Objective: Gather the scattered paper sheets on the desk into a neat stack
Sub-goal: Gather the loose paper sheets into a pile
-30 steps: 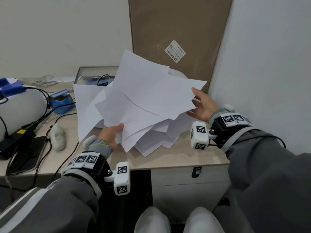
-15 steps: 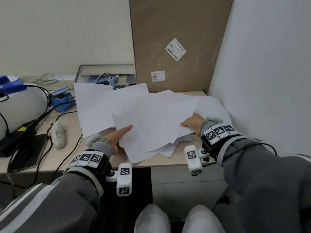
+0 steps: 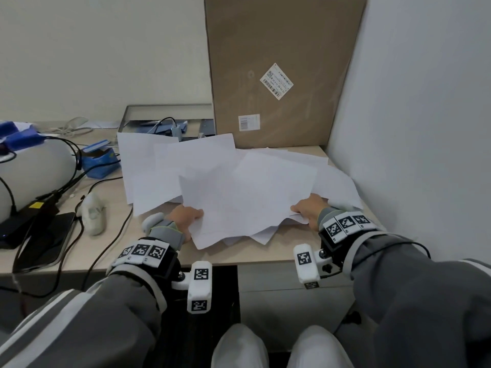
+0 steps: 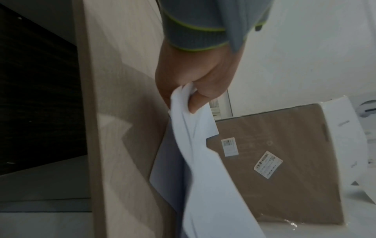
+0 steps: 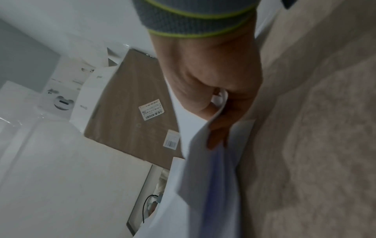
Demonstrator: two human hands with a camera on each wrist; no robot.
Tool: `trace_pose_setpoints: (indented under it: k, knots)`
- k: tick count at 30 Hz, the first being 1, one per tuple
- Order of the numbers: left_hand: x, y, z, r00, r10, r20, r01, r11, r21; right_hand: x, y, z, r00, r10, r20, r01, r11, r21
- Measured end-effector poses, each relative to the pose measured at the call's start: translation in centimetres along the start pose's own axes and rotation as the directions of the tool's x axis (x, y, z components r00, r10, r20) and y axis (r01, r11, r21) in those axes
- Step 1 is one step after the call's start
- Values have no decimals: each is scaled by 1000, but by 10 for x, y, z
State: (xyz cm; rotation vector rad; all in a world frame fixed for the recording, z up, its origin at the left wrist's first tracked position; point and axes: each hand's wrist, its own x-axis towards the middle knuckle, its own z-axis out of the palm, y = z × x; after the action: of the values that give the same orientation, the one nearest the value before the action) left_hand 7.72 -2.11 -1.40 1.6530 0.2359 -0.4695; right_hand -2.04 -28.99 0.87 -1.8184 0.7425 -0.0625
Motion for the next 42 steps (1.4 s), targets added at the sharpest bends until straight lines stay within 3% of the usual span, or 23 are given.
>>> trace_pose_setpoints:
  k: [1, 2, 4, 6, 9, 12, 15, 20, 26, 31, 35, 37, 42]
  knots:
    - [1, 1, -2, 999, 33, -4, -33, 997, -69, 3, 1, 1, 998, 61, -12, -55, 956, 289]
    - [1, 3, -3, 997, 71, -7, -72, 988, -138, 8, 3, 4, 997, -6, -82, 35, 929, 369]
    - [-3, 10, -7, 987, 161, 15, -151, 951, -271, 16, -3, 1, 982, -67, -179, 134, 910, 392]
    - [-8, 16, -10, 979, 190, 67, -156, 925, -347, 15, -16, -3, 983, -132, -130, 171, 916, 364]
    - [-12, 12, -11, 986, 100, 136, -55, 952, -302, 17, -24, -2, 994, -106, -33, 111, 951, 287]
    - [-14, 5, -2, 982, 53, 183, -3, 965, -262, 18, -18, 1, 988, -116, -103, 127, 986, 104]
    - [-11, 4, 4, 981, 110, 158, -66, 963, -262, 12, -15, 9, 983, -136, -125, 164, 955, 249]
    - [-3, 24, -5, 972, 233, -16, -222, 899, -377, 16, -35, 3, 975, -158, -157, 218, 827, 519]
    - [-5, 35, -10, 953, 304, 24, -275, 892, -360, 20, -33, -3, 987, -143, -77, 162, 813, 560]
    - [-6, 41, -19, 946, 306, 106, -250, 898, -363, 14, -30, -6, 977, -209, 36, 137, 748, 649]
    - [-16, 59, -20, 893, 390, 225, -288, 879, -379, 11, -48, -14, 946, -304, 117, 129, 679, 722]
    - [-15, 69, -21, 872, 433, 228, -328, 863, -383, 13, -59, -15, 939, -313, 145, 103, 656, 748]
    - [2, 65, -23, 897, 381, 224, -295, 894, -339, 21, -56, -8, 918, -293, 267, 14, 697, 717]
